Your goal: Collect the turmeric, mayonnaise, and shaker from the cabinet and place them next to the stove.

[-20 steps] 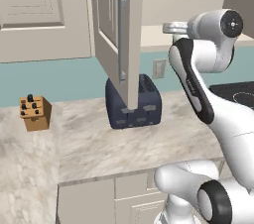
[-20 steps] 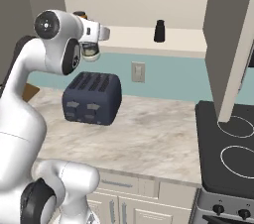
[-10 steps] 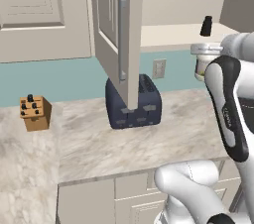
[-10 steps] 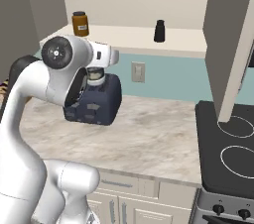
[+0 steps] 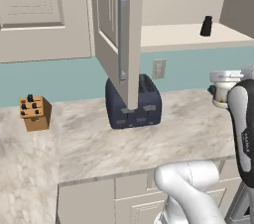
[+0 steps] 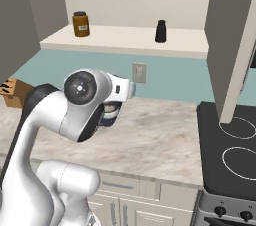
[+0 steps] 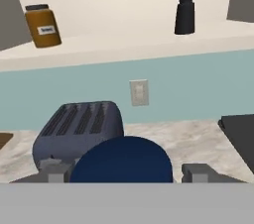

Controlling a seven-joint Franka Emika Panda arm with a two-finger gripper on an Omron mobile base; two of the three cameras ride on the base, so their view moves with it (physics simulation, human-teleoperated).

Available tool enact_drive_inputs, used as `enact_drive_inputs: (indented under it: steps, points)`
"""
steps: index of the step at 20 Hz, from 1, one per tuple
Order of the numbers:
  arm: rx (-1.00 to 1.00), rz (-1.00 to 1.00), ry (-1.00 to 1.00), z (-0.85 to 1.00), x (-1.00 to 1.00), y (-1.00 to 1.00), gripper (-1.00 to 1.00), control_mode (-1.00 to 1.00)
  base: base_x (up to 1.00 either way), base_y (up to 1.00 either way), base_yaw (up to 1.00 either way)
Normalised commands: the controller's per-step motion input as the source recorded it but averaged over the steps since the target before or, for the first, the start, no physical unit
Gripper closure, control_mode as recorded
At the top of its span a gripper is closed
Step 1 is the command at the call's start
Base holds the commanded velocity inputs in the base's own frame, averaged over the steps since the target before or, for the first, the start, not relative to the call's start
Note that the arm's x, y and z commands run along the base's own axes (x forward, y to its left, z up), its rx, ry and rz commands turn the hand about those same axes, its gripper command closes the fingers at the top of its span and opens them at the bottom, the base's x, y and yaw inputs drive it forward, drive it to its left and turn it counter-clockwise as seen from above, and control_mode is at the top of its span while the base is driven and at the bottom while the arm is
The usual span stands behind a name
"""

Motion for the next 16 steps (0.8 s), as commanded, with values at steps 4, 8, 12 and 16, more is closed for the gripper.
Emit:
enact_drive_inputs:
  steps: [4, 8, 12, 16]
  points:
    - [0.03, 0.00, 0.08, -0.34, 0.08, -0.64, 1.00, -1.00, 0.00, 0.00, 0.00]
    - [0.04, 0.04, 0.02, -0.18, 0.32, -0.75, 1.00, -1.00, 0.00, 0.00, 0.00]
    - [0.00, 0.04, 0.02, -0.21, 0.45, -0.62, 1.00, -1.00, 0.00, 0.00, 0.00]
    - [0.00, 0.02, 0.02, -0.18, 0.56, -0.31, 1.00, -1.00, 0.00, 0.00, 0.00]
